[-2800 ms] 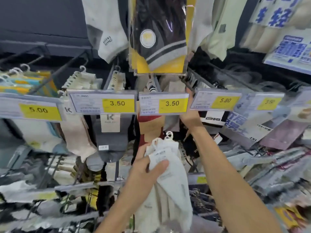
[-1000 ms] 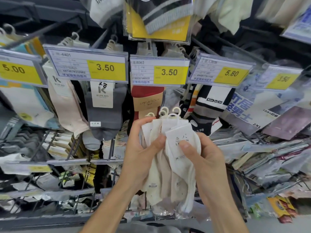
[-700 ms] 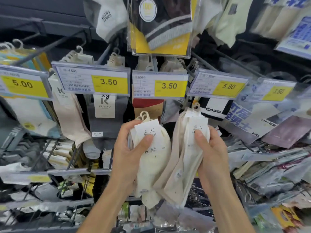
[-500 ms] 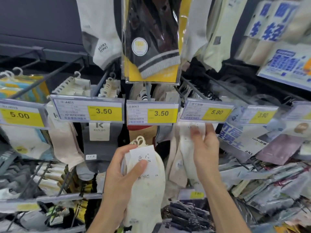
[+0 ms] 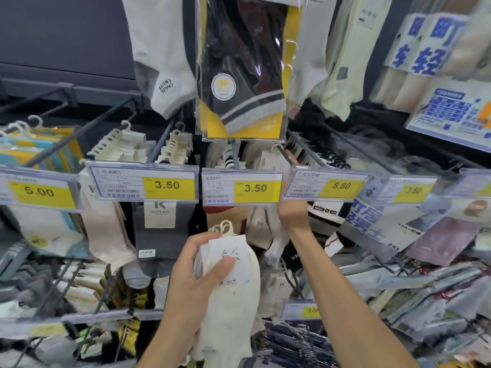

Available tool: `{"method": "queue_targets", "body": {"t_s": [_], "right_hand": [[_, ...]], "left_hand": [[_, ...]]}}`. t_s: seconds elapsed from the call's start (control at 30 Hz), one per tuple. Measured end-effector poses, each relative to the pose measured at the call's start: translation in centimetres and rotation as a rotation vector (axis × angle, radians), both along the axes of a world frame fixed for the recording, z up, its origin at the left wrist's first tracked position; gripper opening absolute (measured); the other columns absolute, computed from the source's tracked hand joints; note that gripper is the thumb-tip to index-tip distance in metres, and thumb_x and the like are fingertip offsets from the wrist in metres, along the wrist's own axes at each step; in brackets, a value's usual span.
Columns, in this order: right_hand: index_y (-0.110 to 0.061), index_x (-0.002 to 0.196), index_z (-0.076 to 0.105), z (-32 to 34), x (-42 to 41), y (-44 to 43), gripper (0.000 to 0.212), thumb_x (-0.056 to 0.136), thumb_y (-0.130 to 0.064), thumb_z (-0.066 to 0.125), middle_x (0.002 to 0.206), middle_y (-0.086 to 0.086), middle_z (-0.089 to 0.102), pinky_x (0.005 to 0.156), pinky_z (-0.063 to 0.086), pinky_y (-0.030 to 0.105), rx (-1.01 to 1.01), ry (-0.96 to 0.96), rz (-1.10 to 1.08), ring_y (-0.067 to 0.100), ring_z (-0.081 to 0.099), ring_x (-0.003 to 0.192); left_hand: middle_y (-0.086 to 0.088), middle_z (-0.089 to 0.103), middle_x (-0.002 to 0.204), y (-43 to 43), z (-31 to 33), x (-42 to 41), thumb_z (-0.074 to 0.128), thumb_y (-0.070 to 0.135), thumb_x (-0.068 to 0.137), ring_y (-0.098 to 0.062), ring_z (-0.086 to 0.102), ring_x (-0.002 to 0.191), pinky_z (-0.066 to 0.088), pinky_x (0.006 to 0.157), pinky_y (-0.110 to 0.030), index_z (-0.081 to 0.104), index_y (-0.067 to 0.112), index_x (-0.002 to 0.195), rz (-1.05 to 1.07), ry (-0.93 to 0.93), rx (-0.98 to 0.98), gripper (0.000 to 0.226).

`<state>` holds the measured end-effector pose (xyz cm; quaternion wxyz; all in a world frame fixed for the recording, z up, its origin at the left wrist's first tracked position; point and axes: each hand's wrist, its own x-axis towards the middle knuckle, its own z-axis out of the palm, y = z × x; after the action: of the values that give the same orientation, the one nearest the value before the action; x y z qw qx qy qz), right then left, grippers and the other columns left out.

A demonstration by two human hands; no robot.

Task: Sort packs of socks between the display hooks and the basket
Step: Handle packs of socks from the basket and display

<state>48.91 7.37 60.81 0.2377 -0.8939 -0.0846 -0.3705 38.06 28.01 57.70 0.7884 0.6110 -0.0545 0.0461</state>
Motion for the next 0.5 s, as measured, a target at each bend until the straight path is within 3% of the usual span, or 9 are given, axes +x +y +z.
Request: {"method": "queue_targets", "body": {"t_s": [0.03,0.07,0.1,0.17,0.2,0.23,0.33,0.43,0.5], "right_hand": [[-0.022,0.024,0.048,-0.2,0.0,-0.2,0.070,0.085,0.009,0.030,0.029,-0.008,0.042,0.037,0.033,0.013,-0.051,-0.062,-0.049,0.000,0.044,0.027],[-0.023,0.026,0.049,0.6,-0.2,0.5,0.078,0.091,0.013,0.023,0.030,-0.009,0.041,0.035,0.031,0.013,-0.005,0.020,-0.019,0.003,0.043,0.027],[-0.018,0.036,0.058,0.8,-0.6,1.0,0.078,0.097,0.011,0.018,0.036,-0.008,0.045,0.037,0.033,0.017,0.140,0.052,-0.007,0.008,0.046,0.031],[-0.002,0.077,0.069,1.4,-0.5,1.5,0.044,0.102,-0.002,0.034,0.060,-0.001,0.053,0.054,0.043,0.027,0.585,0.280,0.038,0.017,0.054,0.057],[-0.004,0.094,0.066,1.3,-1.1,2.2,0.024,0.101,-0.007,0.043,0.074,0.002,0.057,0.067,0.044,0.030,0.708,0.284,-0.091,0.018,0.055,0.074],[-0.006,0.104,0.063,0.9,-2.5,2.6,0.016,0.100,-0.011,0.048,0.088,0.002,0.063,0.078,0.045,0.031,0.718,0.338,-0.012,0.019,0.057,0.087],[-0.024,0.116,0.063,-0.4,-8.8,4.3,0.021,0.097,-0.030,0.057,0.112,-0.012,0.067,0.086,0.048,0.015,0.756,0.083,0.196,0.006,0.063,0.105],[-0.045,0.113,0.064,-1.3,-12.9,6.0,0.034,0.081,-0.051,0.072,0.111,-0.014,0.064,0.079,0.054,0.021,0.687,0.254,0.308,0.014,0.065,0.102],[-0.045,0.109,0.066,-1.3,-13.5,6.1,0.038,0.075,-0.038,0.081,0.104,-0.009,0.069,0.073,0.057,0.028,0.772,0.371,0.314,0.012,0.068,0.092]], "left_hand": [[0.021,0.071,0.097,-0.1,0.0,-0.1,0.079,0.036,0.071,-0.002,0.071,0.079,0.055,0.055,-0.020,0.068,0.042,0.096,-0.003,0.006,-0.002,0.029],[0.020,0.071,0.098,-0.2,0.1,-0.1,0.079,0.035,0.070,-0.002,0.071,0.079,0.055,0.055,-0.020,0.067,0.042,0.097,-0.005,0.007,0.001,0.030],[0.021,0.071,0.099,-0.2,0.1,-0.2,0.078,0.032,0.070,-0.002,0.071,0.080,0.055,0.056,-0.019,0.067,0.042,0.098,-0.006,0.005,0.001,0.031],[0.023,0.070,0.105,-0.3,0.2,-0.2,0.081,0.029,0.070,-0.001,0.071,0.085,0.056,0.057,-0.019,0.067,0.041,0.103,-0.006,-0.012,0.002,0.038],[0.022,0.069,0.108,-0.3,0.1,-0.2,0.083,0.030,0.068,-0.002,0.071,0.088,0.057,0.059,-0.021,0.066,0.042,0.107,-0.003,-0.022,0.004,0.044],[0.020,0.070,0.110,-0.2,0.1,-0.1,0.084,0.033,0.066,-0.004,0.071,0.091,0.058,0.062,-0.023,0.065,0.043,0.111,0.006,-0.028,0.002,0.049],[0.014,0.071,0.114,-0.2,-0.2,0.1,0.084,0.036,0.064,-0.009,0.071,0.099,0.059,0.070,-0.026,0.062,0.045,0.116,0.037,-0.052,-0.013,0.057],[0.013,0.072,0.111,-0.7,-0.1,0.3,0.083,0.033,0.068,-0.006,0.071,0.097,0.057,0.071,-0.021,0.063,0.044,0.115,0.035,-0.085,-0.020,0.052],[0.013,0.072,0.108,-1.2,-0.1,0.3,0.077,0.030,0.079,-0.005,0.071,0.093,0.055,0.068,-0.018,0.063,0.040,0.116,-0.005,-0.094,-0.035,0.041]]}}
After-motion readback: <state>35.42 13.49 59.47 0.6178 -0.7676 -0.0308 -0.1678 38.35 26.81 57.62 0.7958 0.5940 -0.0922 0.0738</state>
